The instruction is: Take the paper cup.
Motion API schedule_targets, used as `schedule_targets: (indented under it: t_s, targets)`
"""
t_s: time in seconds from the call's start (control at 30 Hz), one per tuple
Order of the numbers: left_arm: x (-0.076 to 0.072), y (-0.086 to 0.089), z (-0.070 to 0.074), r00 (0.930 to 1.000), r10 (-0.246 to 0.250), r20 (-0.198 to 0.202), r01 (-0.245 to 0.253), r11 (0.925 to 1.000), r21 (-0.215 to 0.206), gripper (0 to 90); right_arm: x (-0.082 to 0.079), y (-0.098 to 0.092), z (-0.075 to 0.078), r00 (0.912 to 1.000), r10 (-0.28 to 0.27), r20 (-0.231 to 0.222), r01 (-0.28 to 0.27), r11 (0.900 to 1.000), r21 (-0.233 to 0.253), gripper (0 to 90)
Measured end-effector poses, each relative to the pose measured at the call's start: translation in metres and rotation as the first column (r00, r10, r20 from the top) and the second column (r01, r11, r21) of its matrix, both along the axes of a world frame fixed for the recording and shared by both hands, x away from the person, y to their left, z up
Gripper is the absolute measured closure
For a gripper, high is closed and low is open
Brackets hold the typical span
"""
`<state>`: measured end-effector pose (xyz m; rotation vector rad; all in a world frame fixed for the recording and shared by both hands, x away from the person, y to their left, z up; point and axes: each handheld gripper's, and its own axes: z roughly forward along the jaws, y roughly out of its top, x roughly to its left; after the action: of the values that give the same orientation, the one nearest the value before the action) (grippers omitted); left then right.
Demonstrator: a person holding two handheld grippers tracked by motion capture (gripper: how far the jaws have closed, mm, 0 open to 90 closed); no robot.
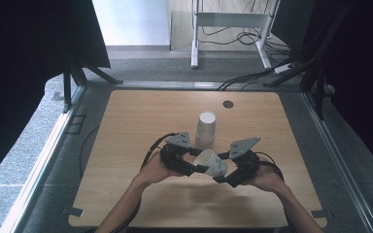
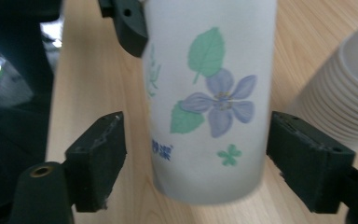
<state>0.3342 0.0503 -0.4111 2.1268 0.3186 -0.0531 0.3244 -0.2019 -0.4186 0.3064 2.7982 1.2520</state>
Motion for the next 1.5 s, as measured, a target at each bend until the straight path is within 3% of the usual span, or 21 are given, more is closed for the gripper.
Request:
schedule_targets:
  t_s: [0.1, 0.17, 0.33, 0.53, 0.63, 0.73, 0.8, 0.93, 1.07, 1.27, 1.37, 1.5]
  targets:
    - [-0.001, -0.005, 0.007, 0.9996, -0.007, 0.028, 0.005, 0.997, 0.078, 36.8, 0.001, 0.002, 0.003, 0.9998, -0.007, 0.019, 0.008, 0.999, -0.053, 18.4]
    - [-0.001, -0.01, 0.011, 0.9987, -0.019, 0.047, 0.012, 0.9911, 0.132, 36.8, 0.002, 0.005, 0.004, 0.9996, -0.002, 0.029, 0.005, 0.995, -0.099, 18.2]
    - [-0.002, -0.023, 0.019, 0.9949, -0.062, 0.08, 0.039, 0.964, 0.263, 36.6, 0.003, 0.017, 0.002, 0.9984, 0.022, 0.053, -0.01, 0.977, -0.214, 19.8]
    - [-0.005, -0.037, 0.024, 0.9906, -0.095, 0.099, 0.055, 0.9363, 0.347, 36.5, 0.003, 0.029, -0.005, 0.9969, 0.061, 0.051, -0.043, 0.956, -0.29, 29.1]
    - [-0.005, -0.039, 0.024, 0.99, -0.099, 0.101, 0.057, 0.9323, 0.357, 36.3, 0.002, 0.03, -0.006, 0.9959, 0.077, 0.047, -0.06, 0.955, -0.289, 36.0]
    - [-0.004, -0.038, 0.024, 0.9901, -0.095, 0.103, 0.054, 0.9375, 0.344, 35.7, 0.002, 0.029, -0.007, 0.9971, 0.061, 0.045, -0.046, 0.96, -0.276, 37.1]
    - [-0.004, -0.037, 0.024, 0.9928, -0.077, 0.092, 0.045, 0.9482, 0.314, 32.8, 0.002, 0.026, -0.007, 0.9978, 0.049, 0.044, -0.037, 0.967, -0.253, 37.5]
    - [0.0, -0.031, 0.023, 0.9973, -0.035, 0.065, 0.02, 0.975, 0.221, 21.1, 0.002, 0.018, -0.006, 0.9995, 0.007, 0.032, -0.002, 0.989, -0.147, 37.6]
    - [0.001, -0.026, 0.019, 0.9992, -0.005, 0.039, 0.001, 0.9935, 0.114, 15.6, 0.003, 0.011, -0.007, 0.9998, -0.021, 0.001, 0.021, 0.999, -0.045, 37.5]
    - [0.005, -0.021, 0.013, 0.9999, 0.013, -0.003, -0.013, 0.9997, -0.019, 15.9, 0.003, 0.007, -0.013, 0.9991, -0.034, -0.026, 0.035, 0.998, 0.05, 37.4]
    - [0.005, -0.02, 0.01, 0.9999, 0.004, -0.011, -0.004, 0.9991, -0.043, 19.7, 0.002, 0.008, -0.017, 0.999, -0.034, -0.031, 0.036, 0.997, 0.072, 37.4]
    - [0.004, -0.021, 0.01, 1.0, -0.004, 0.009, 0.005, 0.9993, -0.037, 26.8, 0.003, 0.009, -0.02, 0.9988, -0.034, -0.036, 0.036, 0.996, 0.083, 37.3]
